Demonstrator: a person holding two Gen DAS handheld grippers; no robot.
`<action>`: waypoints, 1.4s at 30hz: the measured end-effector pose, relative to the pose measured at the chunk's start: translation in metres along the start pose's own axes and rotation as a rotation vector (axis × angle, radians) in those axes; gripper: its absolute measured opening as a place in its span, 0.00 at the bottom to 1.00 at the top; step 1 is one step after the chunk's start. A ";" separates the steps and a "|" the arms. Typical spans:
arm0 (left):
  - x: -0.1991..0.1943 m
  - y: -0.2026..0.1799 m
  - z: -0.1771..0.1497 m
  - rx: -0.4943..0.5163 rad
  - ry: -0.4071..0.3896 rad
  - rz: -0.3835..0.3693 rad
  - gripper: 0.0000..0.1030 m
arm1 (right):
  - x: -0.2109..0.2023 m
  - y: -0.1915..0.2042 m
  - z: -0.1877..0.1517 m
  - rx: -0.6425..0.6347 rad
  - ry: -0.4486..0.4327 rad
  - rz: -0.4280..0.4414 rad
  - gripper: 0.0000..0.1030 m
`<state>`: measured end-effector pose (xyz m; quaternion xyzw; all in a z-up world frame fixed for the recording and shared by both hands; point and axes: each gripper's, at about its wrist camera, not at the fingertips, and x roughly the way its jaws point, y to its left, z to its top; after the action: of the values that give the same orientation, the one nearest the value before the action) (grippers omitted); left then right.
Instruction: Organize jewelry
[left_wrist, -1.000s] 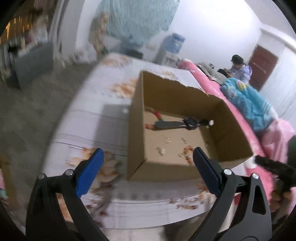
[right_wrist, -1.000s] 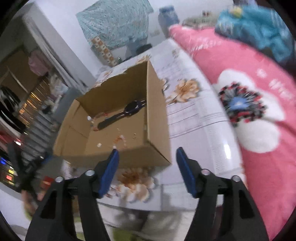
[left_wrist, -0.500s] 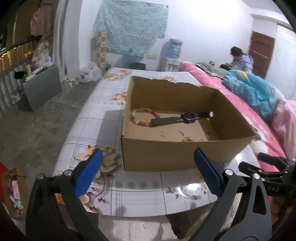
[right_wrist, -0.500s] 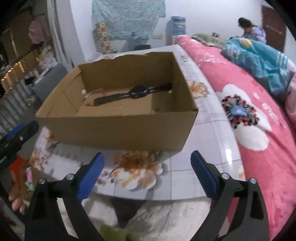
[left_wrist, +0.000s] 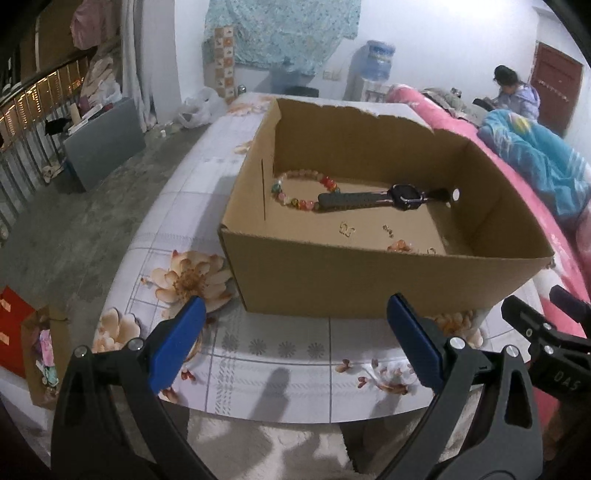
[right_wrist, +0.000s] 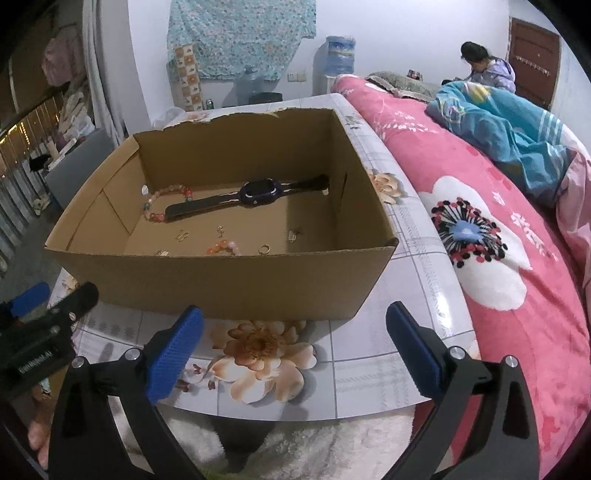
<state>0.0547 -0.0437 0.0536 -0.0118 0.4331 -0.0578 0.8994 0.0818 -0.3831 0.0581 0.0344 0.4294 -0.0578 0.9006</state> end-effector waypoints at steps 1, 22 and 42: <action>0.001 -0.001 0.000 -0.004 0.004 0.003 0.92 | 0.000 0.000 0.000 0.004 0.003 0.002 0.94; 0.002 -0.019 0.001 0.032 0.046 0.060 0.92 | 0.006 -0.004 -0.002 0.024 0.029 -0.001 0.94; 0.002 -0.025 0.001 0.065 0.054 0.048 0.92 | 0.006 -0.007 -0.003 0.025 0.034 -0.004 0.94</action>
<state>0.0544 -0.0691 0.0550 0.0293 0.4554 -0.0503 0.8884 0.0824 -0.3900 0.0510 0.0456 0.4439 -0.0645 0.8926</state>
